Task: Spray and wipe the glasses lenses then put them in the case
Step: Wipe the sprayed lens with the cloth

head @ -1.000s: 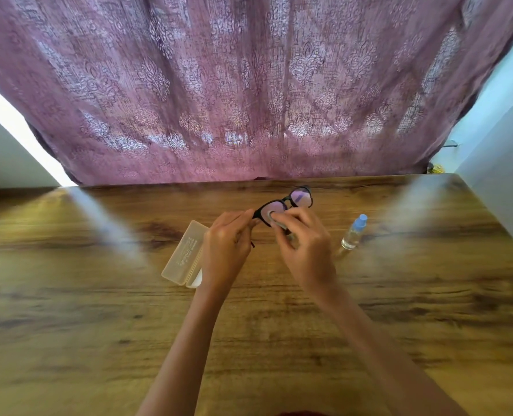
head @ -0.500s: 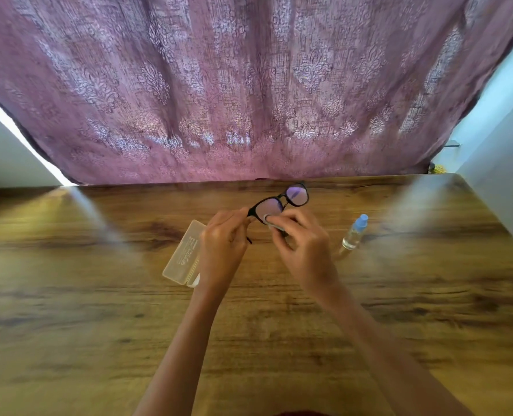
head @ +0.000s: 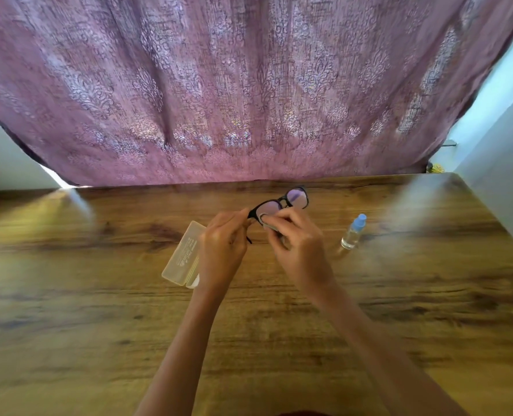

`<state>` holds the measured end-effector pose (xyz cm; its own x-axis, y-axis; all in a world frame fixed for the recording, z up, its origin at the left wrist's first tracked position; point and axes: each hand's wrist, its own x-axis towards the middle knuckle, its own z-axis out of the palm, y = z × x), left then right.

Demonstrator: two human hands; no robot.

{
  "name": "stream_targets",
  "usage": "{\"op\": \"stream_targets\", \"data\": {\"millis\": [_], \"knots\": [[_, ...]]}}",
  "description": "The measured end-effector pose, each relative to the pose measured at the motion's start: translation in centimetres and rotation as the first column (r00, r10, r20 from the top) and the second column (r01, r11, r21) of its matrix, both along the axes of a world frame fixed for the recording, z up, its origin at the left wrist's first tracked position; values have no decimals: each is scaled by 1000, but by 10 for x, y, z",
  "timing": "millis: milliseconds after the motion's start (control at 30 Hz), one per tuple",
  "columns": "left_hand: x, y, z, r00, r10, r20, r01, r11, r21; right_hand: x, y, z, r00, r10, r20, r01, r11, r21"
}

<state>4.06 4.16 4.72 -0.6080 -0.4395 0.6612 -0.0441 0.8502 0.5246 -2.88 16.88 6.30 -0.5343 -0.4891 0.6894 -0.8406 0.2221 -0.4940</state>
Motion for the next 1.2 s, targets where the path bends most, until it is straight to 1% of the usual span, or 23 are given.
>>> {"op": "stream_targets", "data": {"millis": [100,233,367,500,600,800,1000,1067,1200], "knots": [[0,0,0,1000,-8,-2,8,1000,-7,-4,-6,6,1000,-10,4,10,1000,-10],[2,-3,-1,1000,15,-23,-14,1000,26,-17,-4,9,996,-73,44,75,996,-40],[3,-6,0,999,33,-24,-32,997,69,-11,4,0,999,-42,26,43,999,-10],[3,0,4,999,-10,-41,10,1000,1,-1,-5,-2,999,2,-36,-1,1000,7],[4,2,6,999,-33,-40,32,999,-21,-5,-12,4,1000,-1,-28,0,1000,-15],[4,-6,5,999,42,-30,-39,994,106,-4,-1,-3,999,21,-49,-20,1000,18],[3,1,5,999,-21,-40,21,1000,-1,-4,-6,3,998,31,-48,-29,999,30],[2,1,6,998,-28,-47,28,1000,-5,-7,-9,8,999,20,-35,-19,1000,22],[3,-4,3,999,0,-49,0,1000,10,-16,-7,12,998,-66,5,66,998,3]]}}
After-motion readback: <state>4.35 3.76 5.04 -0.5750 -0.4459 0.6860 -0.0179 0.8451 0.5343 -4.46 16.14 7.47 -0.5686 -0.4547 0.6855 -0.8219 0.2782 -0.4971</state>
